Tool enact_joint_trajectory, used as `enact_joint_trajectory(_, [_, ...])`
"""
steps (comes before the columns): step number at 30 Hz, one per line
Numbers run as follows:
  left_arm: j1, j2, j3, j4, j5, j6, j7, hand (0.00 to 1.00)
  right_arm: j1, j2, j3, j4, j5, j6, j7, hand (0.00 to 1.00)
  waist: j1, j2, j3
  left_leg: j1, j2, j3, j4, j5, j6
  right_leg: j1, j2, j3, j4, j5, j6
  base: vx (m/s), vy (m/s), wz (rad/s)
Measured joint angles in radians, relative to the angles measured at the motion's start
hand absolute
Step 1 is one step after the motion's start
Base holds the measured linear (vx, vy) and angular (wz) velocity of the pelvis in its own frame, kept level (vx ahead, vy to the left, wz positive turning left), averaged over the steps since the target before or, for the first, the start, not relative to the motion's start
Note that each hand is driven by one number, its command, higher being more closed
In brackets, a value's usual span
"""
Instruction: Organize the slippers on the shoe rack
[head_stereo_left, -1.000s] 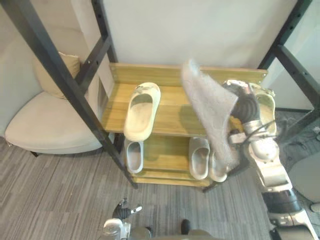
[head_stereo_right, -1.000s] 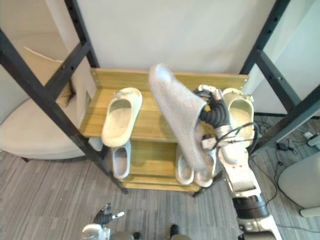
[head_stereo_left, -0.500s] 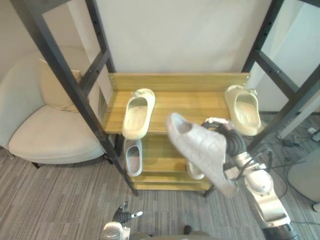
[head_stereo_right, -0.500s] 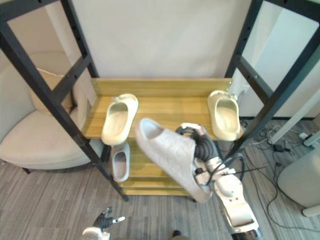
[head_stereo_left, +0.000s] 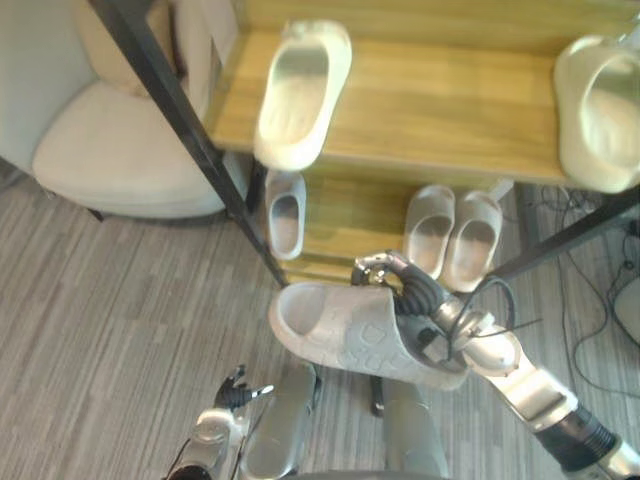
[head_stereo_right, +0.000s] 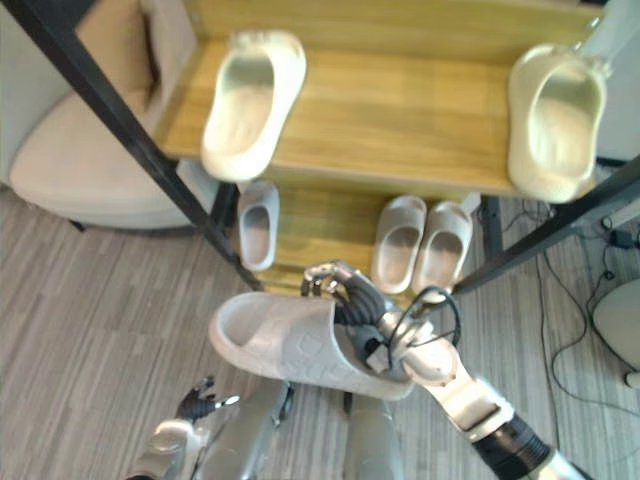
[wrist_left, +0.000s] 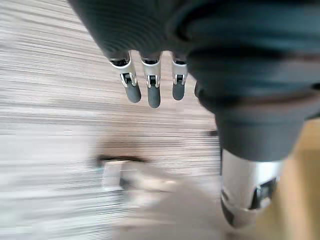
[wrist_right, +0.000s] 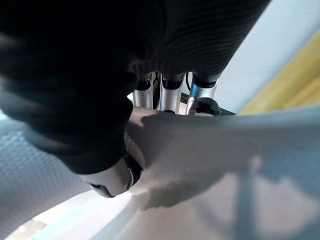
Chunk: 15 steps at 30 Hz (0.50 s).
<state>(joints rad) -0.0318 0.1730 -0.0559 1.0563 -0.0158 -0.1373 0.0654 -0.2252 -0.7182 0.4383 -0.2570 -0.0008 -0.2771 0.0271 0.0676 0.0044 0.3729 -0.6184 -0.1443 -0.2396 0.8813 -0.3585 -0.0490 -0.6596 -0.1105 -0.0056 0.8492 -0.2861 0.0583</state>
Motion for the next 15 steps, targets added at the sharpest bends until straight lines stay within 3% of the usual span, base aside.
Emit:
enact_joint_trajectory(7, [-0.022,-0.02,-0.002,-0.025,-0.028,-0.001,0.022,0.0,-0.15,0.011,-0.006,0.107,-0.041,0.012,-0.102,1.0,0.049,-0.006,0.069,-0.211,-0.006,-0.004,0.203,-0.051,-0.028,-0.207,-0.003,-0.024,0.211,-0.06,-0.026,-0.12,-0.045,0.13])
enact_joint_trajectory(15, [-0.035,-0.05,0.001,-0.084,-0.048,0.001,0.055,0.0,-0.269,0.161,-0.176,0.274,-0.046,0.082,-0.28,1.0,0.08,-0.002,0.095,-0.352,0.006,-0.009,0.334,-0.085,-0.057,-0.353,0.006,-0.041,0.35,-0.093,-0.047,-0.08,-0.053,0.01])
